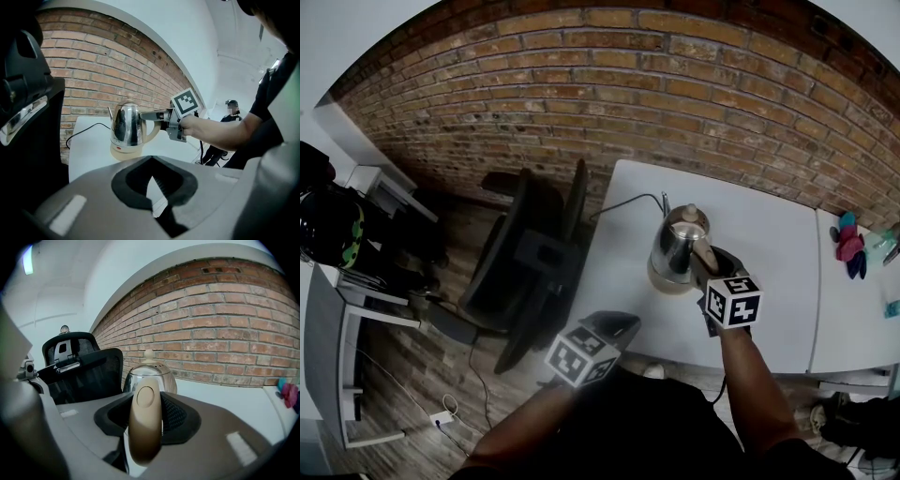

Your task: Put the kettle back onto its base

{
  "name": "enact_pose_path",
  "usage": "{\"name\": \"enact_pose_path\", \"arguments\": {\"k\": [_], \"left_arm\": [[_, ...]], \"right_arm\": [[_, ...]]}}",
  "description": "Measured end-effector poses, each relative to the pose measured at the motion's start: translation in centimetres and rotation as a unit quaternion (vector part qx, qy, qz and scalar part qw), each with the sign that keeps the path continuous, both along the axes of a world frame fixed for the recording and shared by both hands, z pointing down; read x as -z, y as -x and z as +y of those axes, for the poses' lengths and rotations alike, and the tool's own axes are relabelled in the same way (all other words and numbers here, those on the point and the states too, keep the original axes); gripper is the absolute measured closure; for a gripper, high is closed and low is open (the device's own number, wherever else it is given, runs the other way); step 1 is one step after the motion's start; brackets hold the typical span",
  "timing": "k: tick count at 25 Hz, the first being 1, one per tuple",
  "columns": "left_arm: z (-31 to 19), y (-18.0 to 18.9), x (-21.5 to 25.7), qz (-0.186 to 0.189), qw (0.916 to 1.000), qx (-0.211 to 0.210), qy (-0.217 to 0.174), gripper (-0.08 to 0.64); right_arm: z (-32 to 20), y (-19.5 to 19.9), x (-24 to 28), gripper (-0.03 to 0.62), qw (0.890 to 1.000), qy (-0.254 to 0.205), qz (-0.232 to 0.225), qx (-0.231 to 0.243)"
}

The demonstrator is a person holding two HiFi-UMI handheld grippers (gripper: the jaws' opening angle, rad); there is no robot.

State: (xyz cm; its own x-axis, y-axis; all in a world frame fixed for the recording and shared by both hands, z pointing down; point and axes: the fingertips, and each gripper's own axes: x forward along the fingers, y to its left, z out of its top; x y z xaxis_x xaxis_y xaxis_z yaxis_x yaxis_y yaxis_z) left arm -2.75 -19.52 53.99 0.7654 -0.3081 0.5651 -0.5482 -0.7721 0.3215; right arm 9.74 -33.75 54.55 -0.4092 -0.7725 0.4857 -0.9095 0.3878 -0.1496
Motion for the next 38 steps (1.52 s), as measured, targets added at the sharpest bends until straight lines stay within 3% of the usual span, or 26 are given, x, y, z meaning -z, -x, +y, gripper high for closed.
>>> {"name": "enact_pose_path", "arguments": {"k": [38], "left_arm": [[1.5,-0.7,0.6,0.003,1.0,0.002,-0.003,0.56]], "right_arm": [[2.5,0.0,-1.2,0.411,1.0,0.031,0.003,-0.001]]}}
